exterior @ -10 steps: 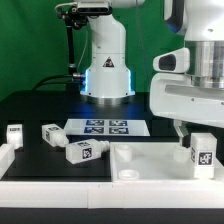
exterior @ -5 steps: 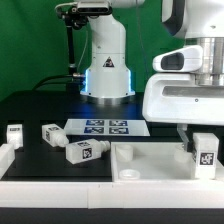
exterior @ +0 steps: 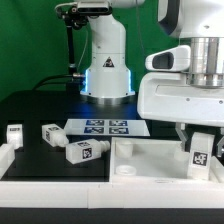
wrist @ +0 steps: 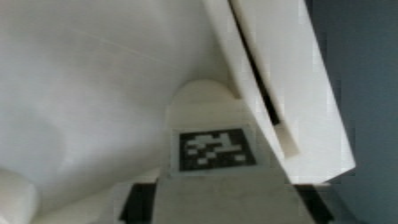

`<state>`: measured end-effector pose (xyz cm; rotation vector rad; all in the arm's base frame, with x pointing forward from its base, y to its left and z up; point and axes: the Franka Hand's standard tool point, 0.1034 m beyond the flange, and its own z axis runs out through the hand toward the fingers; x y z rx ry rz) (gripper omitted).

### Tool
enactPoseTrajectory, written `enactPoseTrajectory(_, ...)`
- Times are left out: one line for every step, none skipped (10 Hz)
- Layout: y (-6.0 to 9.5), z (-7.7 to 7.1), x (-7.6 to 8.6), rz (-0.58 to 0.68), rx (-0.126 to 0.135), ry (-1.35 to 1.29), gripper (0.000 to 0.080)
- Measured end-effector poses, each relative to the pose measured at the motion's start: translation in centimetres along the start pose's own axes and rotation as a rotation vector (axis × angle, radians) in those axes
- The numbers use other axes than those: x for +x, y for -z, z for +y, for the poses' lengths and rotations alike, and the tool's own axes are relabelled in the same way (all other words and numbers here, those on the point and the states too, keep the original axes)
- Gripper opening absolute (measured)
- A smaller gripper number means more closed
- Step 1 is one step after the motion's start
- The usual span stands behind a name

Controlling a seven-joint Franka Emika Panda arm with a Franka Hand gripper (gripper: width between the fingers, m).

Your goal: Assemble one leg

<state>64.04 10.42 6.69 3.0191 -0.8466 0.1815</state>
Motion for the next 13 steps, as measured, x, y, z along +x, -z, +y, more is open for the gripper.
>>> enactPoseTrajectory(0.0,0.2,0.1,0.007,-0.013,0.003,0.0288)
enactPoseTrajectory(0.0,0.2,0.1,0.007,-0.013,0.005,0.0288)
enactPoseTrajectory(0.0,0.3,0.1,0.007,-0.013,0.004,0.0288)
enactPoseTrajectory(0.0,0.3,0.1,0.007,-0.013,0.004,0.0288)
enactPoseTrajectory(0.0,0.3,0.1,0.007,-0.013,0.004,0.0288)
enactPoseTrajectory(0.0,0.3,0.1,0.007,-0.013,0.004,0.0288)
enactPoseTrajectory(0.2,0.2,0.2,0.008,-0.012,0.005,0.0363)
enactPoseTrajectory(1.3,-0.1,0.5,0.01,-0.001,0.011,0.0543)
enactPoseTrajectory(2.6,-0.2,0.9,0.015,0.012,0.014,0.0543)
enactPoseTrajectory(3.7,-0.3,1.2,0.016,0.019,0.011,0.063)
enactPoseTrajectory(4.4,-0.2,1.5,0.01,0.018,0.013,0.063)
enactPoseTrajectory(4.6,-0.2,1.8,0.013,0.02,0.012,0.0644)
enactPoseTrajectory(4.4,-0.2,1.6,0.011,0.018,0.013,0.0648)
